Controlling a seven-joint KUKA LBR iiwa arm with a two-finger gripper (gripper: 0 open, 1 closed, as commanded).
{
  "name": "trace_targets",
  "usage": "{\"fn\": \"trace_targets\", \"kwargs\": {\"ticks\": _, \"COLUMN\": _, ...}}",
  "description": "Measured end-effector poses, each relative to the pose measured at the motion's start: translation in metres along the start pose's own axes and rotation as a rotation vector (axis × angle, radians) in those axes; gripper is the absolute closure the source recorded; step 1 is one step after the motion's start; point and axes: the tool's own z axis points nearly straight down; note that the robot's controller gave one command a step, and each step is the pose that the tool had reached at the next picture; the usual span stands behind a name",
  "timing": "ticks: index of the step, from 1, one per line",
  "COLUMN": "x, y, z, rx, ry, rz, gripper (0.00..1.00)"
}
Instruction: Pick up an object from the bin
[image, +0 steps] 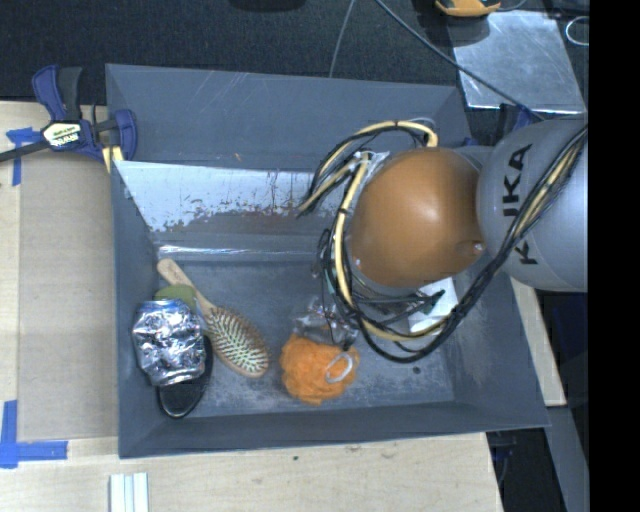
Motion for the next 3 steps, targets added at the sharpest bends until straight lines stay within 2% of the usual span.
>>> {"fn": "trace_targets", "kwargs": {"ticks": 1, "x": 0.003, "y": 0.0, "z": 0.005, "rx": -0.006, "ry": 0.007, "rz": 0.005, "gripper": 0.0}}
{"fn": "trace_targets", "kwargs": {"ticks": 2, "x": 0.029, "y": 0.007, "z": 0.102, "rx": 0.008, "ry": -0.004, "rz": -0.216, "gripper": 0.0}}
{"fn": "trace_targets", "kwargs": {"ticks": 3, "x": 0.029, "y": 0.006, "z": 0.1, "rx": 0.008, "ry": -0.003, "rz": -0.216, "gripper": 1.0}}
